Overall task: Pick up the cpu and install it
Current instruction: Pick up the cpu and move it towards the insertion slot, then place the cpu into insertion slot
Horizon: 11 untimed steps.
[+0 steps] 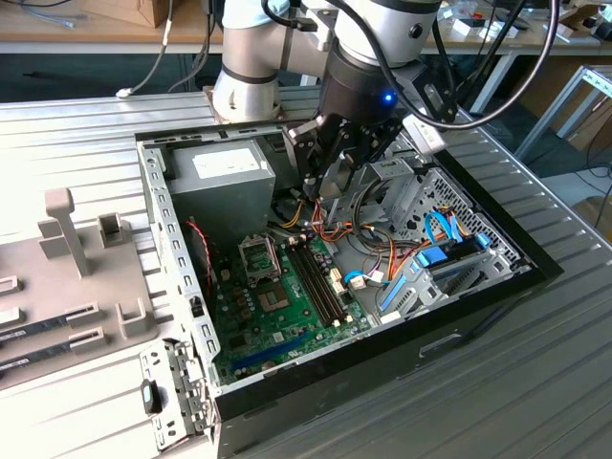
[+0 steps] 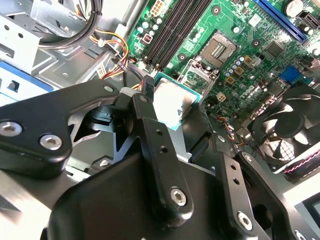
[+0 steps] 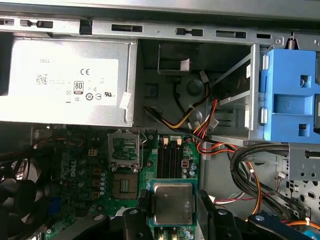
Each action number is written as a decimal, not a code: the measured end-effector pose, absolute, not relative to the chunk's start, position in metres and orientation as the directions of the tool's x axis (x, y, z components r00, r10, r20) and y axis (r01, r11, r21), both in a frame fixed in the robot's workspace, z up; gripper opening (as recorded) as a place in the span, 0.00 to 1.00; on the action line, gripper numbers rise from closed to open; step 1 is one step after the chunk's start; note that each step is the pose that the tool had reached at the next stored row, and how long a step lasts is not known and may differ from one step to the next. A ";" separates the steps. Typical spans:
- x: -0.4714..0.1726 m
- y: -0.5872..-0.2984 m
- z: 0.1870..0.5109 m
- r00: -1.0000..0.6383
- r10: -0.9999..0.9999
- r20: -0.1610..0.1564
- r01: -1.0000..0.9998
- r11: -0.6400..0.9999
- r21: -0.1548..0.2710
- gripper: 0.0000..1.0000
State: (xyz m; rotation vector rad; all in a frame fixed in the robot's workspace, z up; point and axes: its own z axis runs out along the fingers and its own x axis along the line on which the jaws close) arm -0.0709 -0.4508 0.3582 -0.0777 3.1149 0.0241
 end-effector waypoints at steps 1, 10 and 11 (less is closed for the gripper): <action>-0.071 -0.451 0.358 -0.998 -0.050 -0.026 -0.050 0.999 0.015 0.47; -0.071 -0.451 0.358 -0.998 -0.050 -0.026 -0.050 0.999 0.015 0.47; -0.071 -0.451 0.357 -0.998 -0.050 -0.026 -0.050 0.999 0.015 0.47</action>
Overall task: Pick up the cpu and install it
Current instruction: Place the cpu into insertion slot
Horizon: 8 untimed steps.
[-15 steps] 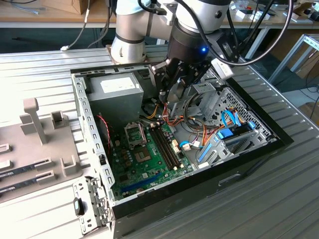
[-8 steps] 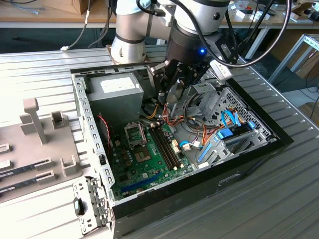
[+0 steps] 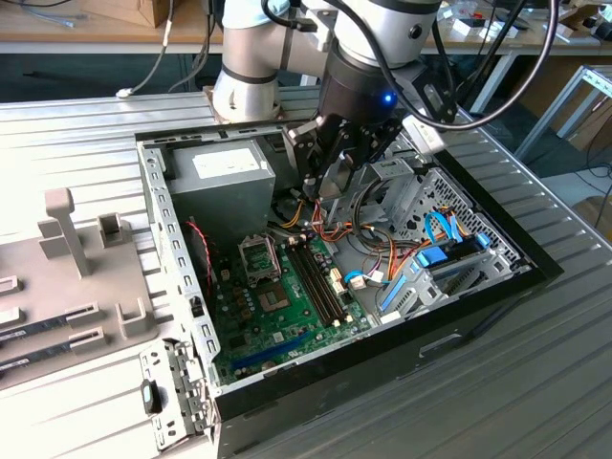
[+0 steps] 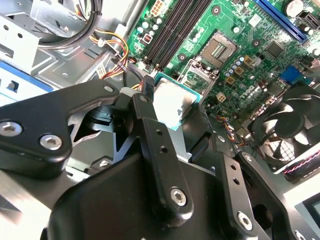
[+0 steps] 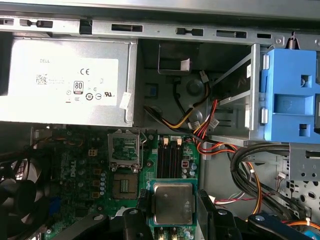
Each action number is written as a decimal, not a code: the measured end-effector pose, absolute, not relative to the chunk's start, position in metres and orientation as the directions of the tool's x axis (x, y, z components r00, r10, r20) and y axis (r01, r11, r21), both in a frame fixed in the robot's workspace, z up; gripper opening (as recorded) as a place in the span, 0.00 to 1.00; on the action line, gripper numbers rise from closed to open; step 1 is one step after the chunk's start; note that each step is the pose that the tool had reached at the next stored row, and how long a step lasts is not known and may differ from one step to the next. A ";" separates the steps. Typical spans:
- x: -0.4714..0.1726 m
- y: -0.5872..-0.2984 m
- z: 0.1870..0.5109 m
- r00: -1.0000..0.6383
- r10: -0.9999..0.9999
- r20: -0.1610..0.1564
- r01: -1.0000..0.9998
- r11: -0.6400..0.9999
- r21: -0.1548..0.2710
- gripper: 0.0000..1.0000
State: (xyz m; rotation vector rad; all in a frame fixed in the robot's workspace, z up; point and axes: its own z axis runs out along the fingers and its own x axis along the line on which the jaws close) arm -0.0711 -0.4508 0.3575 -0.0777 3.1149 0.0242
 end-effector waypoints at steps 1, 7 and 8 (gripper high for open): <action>-0.071 -0.451 0.357 -0.998 -0.050 -0.026 -0.050 0.999 0.015 0.47; -0.071 -0.451 0.355 -0.998 -0.050 -0.026 -0.050 0.999 0.015 0.47; -0.071 -0.451 0.354 -0.998 -0.050 -0.026 -0.050 0.999 0.015 0.47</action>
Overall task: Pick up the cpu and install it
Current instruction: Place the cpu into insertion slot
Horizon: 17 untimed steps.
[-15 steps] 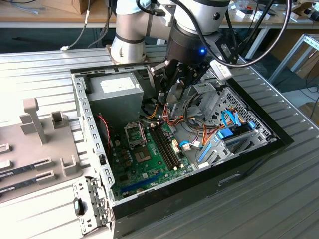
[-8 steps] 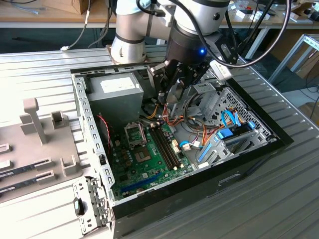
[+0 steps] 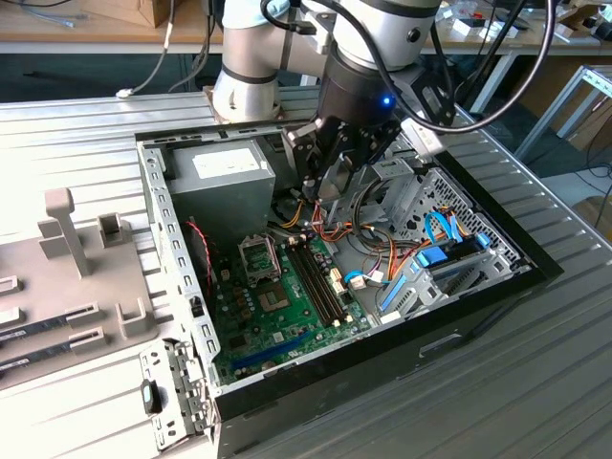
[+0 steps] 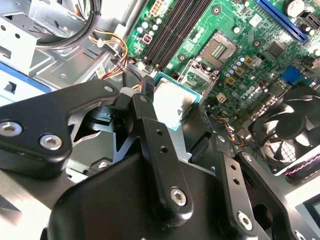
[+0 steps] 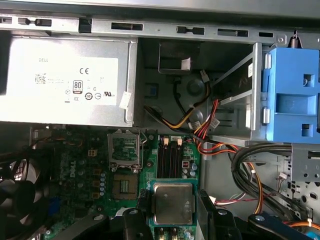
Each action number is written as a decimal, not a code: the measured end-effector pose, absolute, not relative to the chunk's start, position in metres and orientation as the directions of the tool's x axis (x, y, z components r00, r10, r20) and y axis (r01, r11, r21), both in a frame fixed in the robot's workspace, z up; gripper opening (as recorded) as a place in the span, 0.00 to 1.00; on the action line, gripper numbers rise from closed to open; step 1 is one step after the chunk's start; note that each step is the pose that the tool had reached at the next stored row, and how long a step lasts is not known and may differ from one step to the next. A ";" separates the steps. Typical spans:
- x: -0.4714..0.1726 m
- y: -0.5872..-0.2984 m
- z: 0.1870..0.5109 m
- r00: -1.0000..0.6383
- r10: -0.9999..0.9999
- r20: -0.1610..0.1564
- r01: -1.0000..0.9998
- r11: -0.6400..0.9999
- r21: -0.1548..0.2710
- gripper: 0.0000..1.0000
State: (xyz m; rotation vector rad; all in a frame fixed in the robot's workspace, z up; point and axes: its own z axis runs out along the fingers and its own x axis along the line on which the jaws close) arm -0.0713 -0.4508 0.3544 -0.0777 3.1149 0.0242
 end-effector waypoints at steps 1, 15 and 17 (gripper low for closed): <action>-0.071 -0.451 0.354 -0.998 -0.050 -0.026 -0.050 0.999 0.015 0.47; -0.071 -0.451 0.340 -0.998 -0.050 -0.026 -0.050 0.999 0.015 0.47; -0.071 -0.451 0.339 -0.998 -0.050 -0.026 -0.050 0.999 0.015 0.47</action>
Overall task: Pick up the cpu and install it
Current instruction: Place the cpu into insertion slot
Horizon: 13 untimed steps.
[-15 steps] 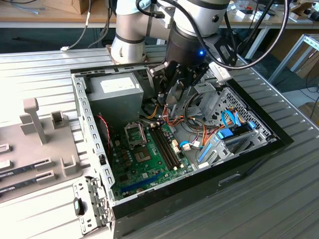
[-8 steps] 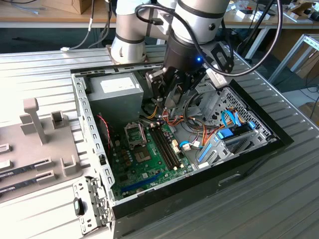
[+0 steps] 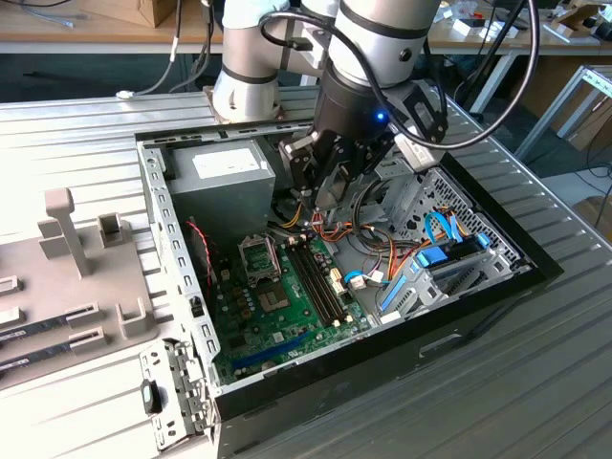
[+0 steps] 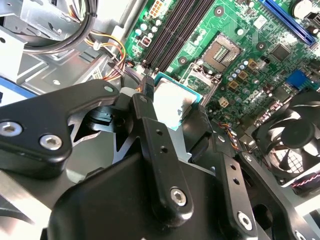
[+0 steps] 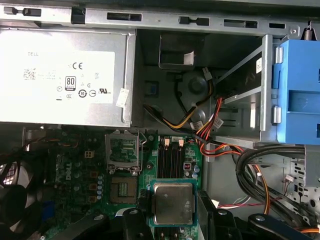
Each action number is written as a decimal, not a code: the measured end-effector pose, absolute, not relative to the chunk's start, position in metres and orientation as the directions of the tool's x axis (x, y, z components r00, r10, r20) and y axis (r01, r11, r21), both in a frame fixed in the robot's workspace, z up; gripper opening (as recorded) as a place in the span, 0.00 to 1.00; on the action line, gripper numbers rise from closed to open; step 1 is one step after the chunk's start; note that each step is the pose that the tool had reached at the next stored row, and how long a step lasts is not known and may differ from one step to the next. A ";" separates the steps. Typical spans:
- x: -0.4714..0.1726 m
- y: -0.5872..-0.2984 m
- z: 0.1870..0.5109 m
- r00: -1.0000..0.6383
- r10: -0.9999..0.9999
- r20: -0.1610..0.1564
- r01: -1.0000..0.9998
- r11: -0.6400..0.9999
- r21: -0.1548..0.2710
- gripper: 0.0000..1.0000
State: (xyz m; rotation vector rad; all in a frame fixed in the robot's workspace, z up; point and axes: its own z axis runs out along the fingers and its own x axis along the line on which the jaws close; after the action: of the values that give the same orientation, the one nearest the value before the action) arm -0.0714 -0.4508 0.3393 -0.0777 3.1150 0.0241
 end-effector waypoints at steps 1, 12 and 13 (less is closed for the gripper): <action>-0.071 -0.451 0.339 -0.998 -0.050 -0.026 -0.050 0.999 0.015 0.47; -0.071 -0.451 0.336 -0.998 -0.050 -0.026 -0.050 0.999 0.015 0.47; -0.071 -0.451 0.336 -0.998 -0.050 -0.026 -0.050 0.999 0.015 0.47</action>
State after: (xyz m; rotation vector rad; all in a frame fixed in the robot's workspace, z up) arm -0.0714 -0.4508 0.3362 -0.0777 3.1149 0.0242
